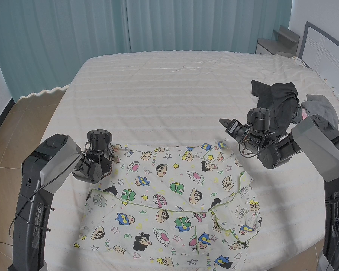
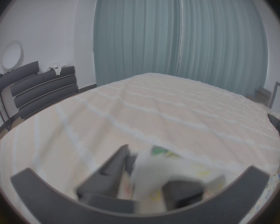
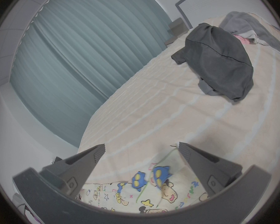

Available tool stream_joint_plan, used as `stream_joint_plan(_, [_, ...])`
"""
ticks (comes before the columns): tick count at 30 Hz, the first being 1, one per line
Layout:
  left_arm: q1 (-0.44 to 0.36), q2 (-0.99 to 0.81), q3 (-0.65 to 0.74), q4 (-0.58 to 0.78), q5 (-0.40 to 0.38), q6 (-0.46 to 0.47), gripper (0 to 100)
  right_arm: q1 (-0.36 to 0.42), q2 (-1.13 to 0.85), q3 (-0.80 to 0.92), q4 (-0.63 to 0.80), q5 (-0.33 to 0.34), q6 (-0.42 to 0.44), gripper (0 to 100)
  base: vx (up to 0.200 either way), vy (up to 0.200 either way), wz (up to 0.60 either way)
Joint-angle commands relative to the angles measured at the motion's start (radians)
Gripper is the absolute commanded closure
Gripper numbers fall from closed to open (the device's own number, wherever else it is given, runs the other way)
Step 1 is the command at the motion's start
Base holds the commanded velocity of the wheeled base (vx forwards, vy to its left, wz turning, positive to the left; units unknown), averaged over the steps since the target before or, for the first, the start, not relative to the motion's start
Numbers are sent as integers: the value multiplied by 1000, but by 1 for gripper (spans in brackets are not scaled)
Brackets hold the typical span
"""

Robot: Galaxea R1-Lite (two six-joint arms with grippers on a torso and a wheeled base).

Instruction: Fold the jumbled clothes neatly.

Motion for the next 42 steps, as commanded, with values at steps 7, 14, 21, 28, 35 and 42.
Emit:
stream_joint_plan(7, [41, -87, -42, 31, 0, -8, 0, -10, -128, 57, 97, 39, 157, 0, 0, 0, 0])
stream_joint_plan(14, [110, -294, 162, 64, -108, -45, 0, 111, -158, 90, 189, 55, 246, 0, 0, 0, 0])
stream_joint_plan(21, [163, -583, 593, 74, -416, -178, 0, 140, -83, 64, 210, 24, 246, 0, 0, 0, 0])
stream_joint_plan(28, [164, -866, 924, 74, -652, -378, 0, 145, -39, 32, 262, -54, 243, 0, 0, 0, 0])
stream_joint_plan(35, [144, -1043, 1079, 73, -730, -551, 0, 174, -5, -6, 370, -88, 246, 0, 0, 0, 0])
stream_joint_plan(42, [117, -1049, 1113, 67, -749, -614, 0, 188, 70, -83, 377, -103, 241, 0, 0, 0, 0])
